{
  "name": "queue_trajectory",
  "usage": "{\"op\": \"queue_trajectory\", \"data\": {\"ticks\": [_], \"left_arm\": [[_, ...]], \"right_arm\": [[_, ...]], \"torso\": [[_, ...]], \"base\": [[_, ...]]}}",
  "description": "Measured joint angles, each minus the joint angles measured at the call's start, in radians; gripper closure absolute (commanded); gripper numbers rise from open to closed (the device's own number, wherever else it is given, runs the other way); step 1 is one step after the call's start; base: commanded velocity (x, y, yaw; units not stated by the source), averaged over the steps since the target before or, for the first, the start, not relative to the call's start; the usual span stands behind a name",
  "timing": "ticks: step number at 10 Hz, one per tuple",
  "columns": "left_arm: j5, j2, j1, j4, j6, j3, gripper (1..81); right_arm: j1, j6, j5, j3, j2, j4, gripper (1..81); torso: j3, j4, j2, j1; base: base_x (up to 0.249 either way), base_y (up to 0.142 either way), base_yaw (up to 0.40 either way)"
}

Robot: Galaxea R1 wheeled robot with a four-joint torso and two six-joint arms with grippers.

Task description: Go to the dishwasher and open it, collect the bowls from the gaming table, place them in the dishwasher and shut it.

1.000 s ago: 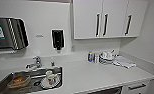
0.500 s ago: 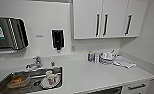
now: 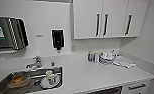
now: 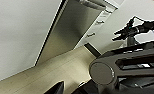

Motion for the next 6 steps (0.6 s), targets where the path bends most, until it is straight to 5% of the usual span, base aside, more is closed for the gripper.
{"op": "queue_trajectory", "data": {"ticks": [3, 6], "left_arm": [[0.000, -0.005, -0.003, -0.001, 0.000, 0.000, 1.0], [0.000, -0.004, -0.005, -0.003, 0.000, -0.002, 1.0]], "right_arm": [[0.059, 0.000, -0.014, 0.046, -0.038, 0.040, 1.0], [0.163, 0.000, -0.019, 0.139, -0.095, 0.084, 1.0]], "torso": [[-0.078, 0.000, 0.000, 0.000], [-0.097, 0.000, 0.001, 0.001]], "base": [[0.000, 0.000, 0.000], [0.000, 0.000, 0.000]]}}
